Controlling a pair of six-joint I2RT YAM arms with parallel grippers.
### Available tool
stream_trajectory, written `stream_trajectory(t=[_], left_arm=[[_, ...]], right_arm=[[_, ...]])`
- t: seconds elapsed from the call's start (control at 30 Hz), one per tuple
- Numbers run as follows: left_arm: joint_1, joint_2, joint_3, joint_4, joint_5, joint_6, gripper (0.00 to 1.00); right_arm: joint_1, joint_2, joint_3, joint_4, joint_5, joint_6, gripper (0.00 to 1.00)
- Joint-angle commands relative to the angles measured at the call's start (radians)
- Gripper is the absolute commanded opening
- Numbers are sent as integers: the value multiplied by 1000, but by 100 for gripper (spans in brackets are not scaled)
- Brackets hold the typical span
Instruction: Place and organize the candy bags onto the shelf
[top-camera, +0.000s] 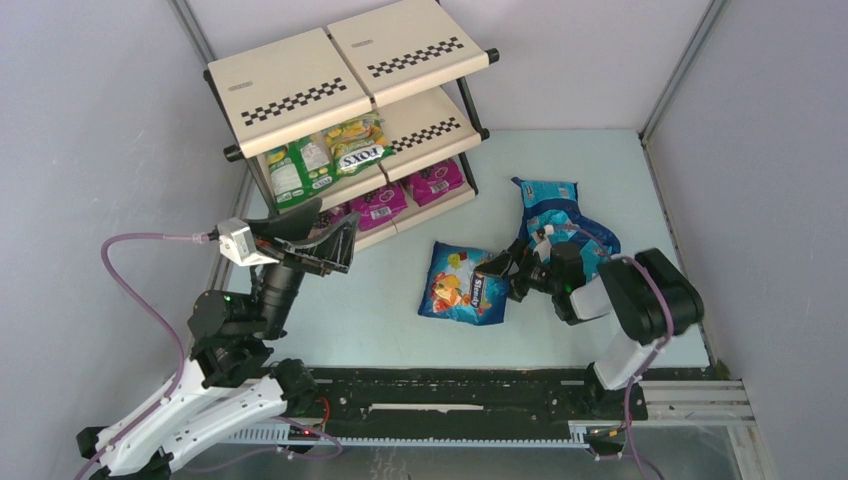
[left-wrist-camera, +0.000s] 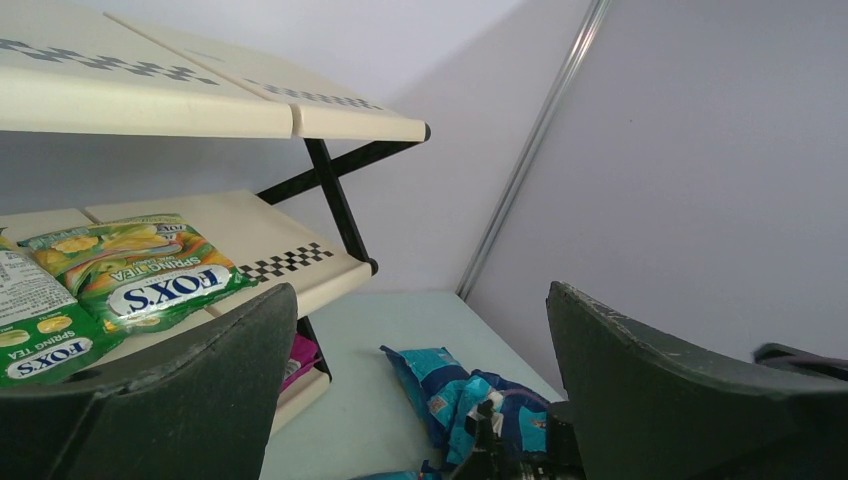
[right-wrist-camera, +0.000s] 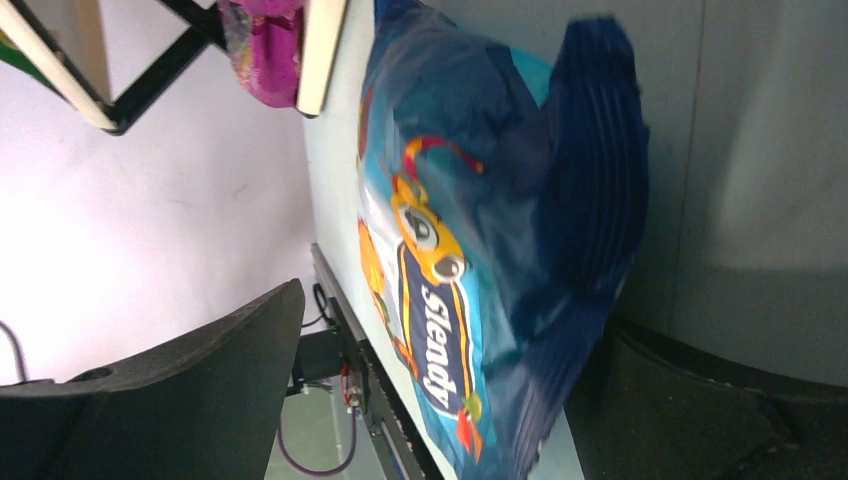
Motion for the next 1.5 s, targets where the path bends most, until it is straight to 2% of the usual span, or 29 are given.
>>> stream_trajectory(t=[0.0,0.33,0.4,0.47,0.6,0.83,1.23,1.37,1.47], left_arm=[[5,0,-10,7,-2,-8,100],[6,1,-11,11,-11,-7,100],[5,4,-12,10,-12,-7,100],[6,4,-11,11,-10,-7,100],[6,-1,-12,11,-11,-7,100],[6,-6,-12,11,-12,-6,100],[5,3,-12,11,-9,-7,100],[6,0,-12,10,-10,-6,100],[6,-2,-14,11,-10,-6,100]], right_arm=[[-25,186,18,207,-58,63,97],[59,303,76,203,-4,63,88],[79,317,77,209,-3,70,81],[94,327,70,225,-11,78,66],[111,326,29,320,-18,116,46],[126,295,-44,446,-33,175,28],[182,142,-175,514,9,227,13],[184,22,-197,448,15,228,9],[189,-112,-194,316,27,208,7]])
